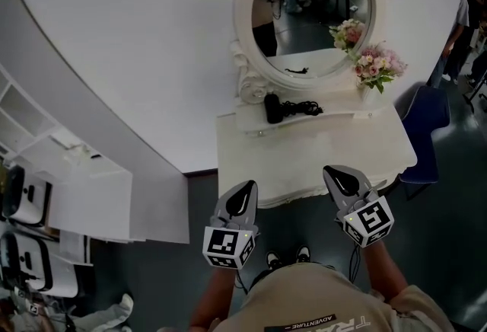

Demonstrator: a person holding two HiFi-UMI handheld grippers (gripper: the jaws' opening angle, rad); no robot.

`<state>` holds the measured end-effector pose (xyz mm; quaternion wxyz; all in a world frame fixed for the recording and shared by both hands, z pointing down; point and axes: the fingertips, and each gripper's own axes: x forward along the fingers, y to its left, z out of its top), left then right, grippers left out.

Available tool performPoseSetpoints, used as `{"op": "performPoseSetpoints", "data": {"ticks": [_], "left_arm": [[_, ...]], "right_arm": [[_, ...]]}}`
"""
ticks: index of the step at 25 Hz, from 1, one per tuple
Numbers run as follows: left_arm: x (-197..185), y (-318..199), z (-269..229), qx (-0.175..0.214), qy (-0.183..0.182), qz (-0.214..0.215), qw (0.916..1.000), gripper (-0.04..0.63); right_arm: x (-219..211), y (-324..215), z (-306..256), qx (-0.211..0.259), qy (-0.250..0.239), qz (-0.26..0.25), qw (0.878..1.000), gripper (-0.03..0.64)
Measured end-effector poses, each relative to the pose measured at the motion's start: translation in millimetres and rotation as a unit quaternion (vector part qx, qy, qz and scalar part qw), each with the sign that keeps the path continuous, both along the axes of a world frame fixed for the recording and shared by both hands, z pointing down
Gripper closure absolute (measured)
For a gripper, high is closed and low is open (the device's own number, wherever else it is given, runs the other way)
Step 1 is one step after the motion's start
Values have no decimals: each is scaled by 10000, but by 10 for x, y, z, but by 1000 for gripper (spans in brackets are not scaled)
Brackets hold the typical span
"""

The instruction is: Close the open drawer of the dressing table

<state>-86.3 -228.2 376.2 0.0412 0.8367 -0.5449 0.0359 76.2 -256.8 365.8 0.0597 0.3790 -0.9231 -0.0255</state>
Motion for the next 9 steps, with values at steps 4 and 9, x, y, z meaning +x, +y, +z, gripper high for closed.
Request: {"op": "performPoseSetpoints", "data": {"ticks": [4, 9], "left_arm": [[3, -30, 47, -68, 12, 20, 10000, 578], [27, -138, 48, -45, -27, 50, 10000, 578]], "right_arm": [[46, -19, 66, -120, -104, 46, 9999, 615], [24, -159, 115, -207, -244, -14, 9995, 615]]}}
